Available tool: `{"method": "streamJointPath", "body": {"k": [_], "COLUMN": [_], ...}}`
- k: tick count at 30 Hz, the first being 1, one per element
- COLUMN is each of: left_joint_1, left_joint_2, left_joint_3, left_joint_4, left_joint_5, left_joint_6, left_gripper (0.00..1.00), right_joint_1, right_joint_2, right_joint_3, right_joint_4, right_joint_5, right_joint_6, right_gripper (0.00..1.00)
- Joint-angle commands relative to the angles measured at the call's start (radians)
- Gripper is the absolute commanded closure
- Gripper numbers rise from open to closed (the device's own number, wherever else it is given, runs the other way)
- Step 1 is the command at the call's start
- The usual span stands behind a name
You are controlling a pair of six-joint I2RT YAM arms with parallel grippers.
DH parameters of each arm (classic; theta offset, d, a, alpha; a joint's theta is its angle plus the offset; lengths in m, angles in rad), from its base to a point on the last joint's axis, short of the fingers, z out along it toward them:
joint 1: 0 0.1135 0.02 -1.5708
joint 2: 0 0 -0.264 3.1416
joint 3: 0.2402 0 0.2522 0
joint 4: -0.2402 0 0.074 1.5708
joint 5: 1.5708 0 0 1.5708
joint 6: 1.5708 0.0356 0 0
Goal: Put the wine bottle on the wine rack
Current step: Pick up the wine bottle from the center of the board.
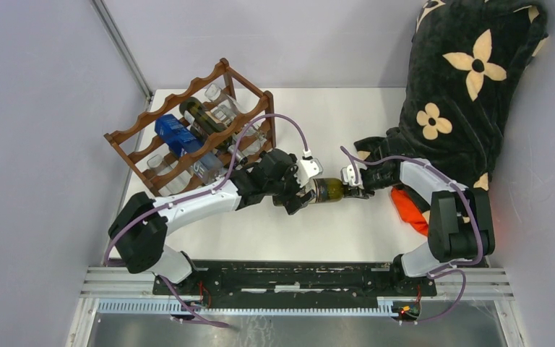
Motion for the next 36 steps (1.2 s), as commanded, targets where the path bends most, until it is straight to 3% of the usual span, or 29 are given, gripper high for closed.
{"method": "streamJointPath", "body": {"k": [1,11,25,31,36], "left_joint_1": [0.028,0.053,0.072,0.076,0.076], "left_joint_2": [-0.064,-0.079,-0.139,-0.151,-0.145], "left_joint_3": [0.057,0.154,0.149,0.16,0.132], "left_joint_4": [0.084,0.042,-0.024,-0.051,-0.093], "left_joint_5": [-0.165,-0.221,-0.231,-0.141,0.048], "left_joint_6": [-0.062,-0.154,-0.14,-0.066,0.072], "left_gripper": [0.0,0.0,0.0,0.0,0.0], "right_joint_1": [-0.007,-0.018,-0.036,-0.042,-0.043], "right_joint_2": [-0.055,-0.091,-0.193,-0.217,-0.234], "right_joint_3": [-0.023,-0.026,-0.042,-0.042,-0.032], "right_joint_4": [-0.031,-0.05,-0.079,-0.078,-0.068], "right_joint_5": [-0.109,-0.124,-0.14,-0.157,-0.168], "right_joint_6": [0.018,0.016,0.002,0.005,0.01], "right_gripper": [1.0,1.0,1.0,1.0,1.0]}}
